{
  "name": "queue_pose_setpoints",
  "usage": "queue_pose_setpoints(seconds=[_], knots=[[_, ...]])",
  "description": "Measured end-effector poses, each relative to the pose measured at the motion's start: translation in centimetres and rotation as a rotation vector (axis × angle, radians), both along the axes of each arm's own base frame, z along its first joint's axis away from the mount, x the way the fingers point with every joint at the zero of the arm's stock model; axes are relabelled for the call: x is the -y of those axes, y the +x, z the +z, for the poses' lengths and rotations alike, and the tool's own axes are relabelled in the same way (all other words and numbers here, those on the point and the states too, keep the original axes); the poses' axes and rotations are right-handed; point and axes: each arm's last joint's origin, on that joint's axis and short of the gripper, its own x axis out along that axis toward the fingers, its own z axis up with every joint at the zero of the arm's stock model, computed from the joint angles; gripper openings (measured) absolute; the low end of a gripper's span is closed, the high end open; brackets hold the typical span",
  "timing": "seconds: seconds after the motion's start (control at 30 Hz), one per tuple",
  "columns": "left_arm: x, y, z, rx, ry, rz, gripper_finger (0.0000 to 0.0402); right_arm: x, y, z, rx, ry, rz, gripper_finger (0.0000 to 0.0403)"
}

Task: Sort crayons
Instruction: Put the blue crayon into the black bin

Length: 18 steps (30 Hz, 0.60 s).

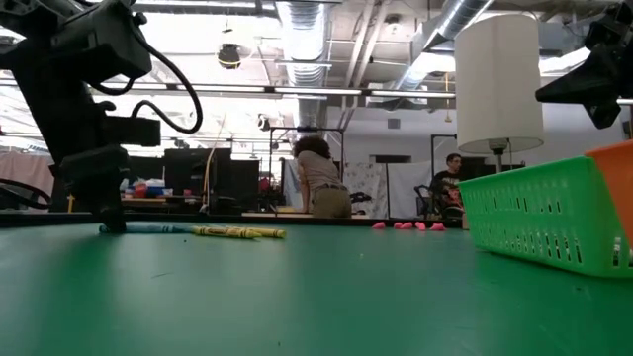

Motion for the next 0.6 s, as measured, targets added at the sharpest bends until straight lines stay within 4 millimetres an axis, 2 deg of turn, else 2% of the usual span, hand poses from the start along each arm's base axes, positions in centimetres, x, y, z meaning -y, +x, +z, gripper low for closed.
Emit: queue_pose_setpoints(seconds=[0.17,0.43,0.6], knots=[[0.03,-0.01,0.0,0.0,-0.014,0.006,0.0012,0.0,0.0,0.0,0.0,0.0,0.0,0.0],[0.01,0.0,0.0,0.028,-0.043,0.093,0.0009,0.0,0.0,0.0,0.0,0.0,0.0,0.0],[0.46,0.81,0.94,0.071,-0.084,0.113,0.0004,0.0,0.0,0.0,0.0,0.0,0.0,0.0]])
